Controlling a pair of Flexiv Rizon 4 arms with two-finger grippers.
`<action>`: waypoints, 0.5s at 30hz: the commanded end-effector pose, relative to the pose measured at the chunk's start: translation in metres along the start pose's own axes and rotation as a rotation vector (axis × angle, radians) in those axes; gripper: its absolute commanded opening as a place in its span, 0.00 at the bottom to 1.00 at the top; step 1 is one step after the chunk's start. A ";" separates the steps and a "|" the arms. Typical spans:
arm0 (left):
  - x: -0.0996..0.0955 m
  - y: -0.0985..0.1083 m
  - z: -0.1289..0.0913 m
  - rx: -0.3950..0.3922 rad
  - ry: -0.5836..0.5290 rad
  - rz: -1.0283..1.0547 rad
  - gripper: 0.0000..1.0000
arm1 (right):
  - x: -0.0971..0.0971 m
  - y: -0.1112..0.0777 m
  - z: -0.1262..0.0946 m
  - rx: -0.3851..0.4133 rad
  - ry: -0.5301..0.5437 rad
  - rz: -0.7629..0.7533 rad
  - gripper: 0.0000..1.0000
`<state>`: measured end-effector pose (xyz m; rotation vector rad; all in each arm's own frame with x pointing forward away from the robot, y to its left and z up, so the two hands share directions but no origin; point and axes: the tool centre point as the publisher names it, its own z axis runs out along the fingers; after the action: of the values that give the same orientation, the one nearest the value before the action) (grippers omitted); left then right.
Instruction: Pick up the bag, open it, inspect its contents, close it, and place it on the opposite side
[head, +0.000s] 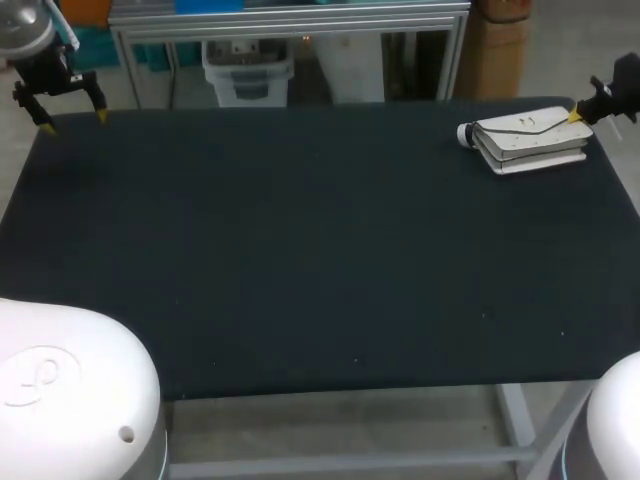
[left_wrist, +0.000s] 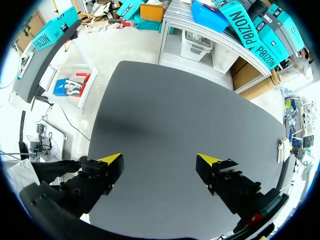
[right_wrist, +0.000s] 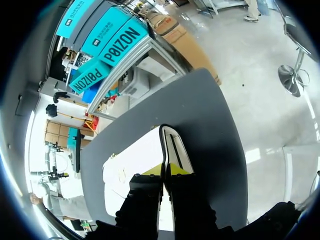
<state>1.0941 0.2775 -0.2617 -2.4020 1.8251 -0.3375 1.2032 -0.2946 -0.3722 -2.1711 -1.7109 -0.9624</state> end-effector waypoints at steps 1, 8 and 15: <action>0.000 -0.001 0.000 -0.001 0.000 0.000 1.00 | -0.002 -0.003 0.000 0.078 0.003 0.001 0.00; 0.000 -0.001 0.000 -0.001 0.000 0.000 1.00 | 0.001 -0.012 -0.004 0.086 -0.035 0.009 0.42; 0.000 -0.001 0.000 -0.001 0.000 0.000 1.00 | 0.014 -0.017 -0.025 0.063 -0.116 0.014 1.00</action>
<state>1.0941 0.2775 -0.2617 -2.4020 1.8251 -0.3375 1.1895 -0.2996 -0.3646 -2.1880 -1.7292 -0.8052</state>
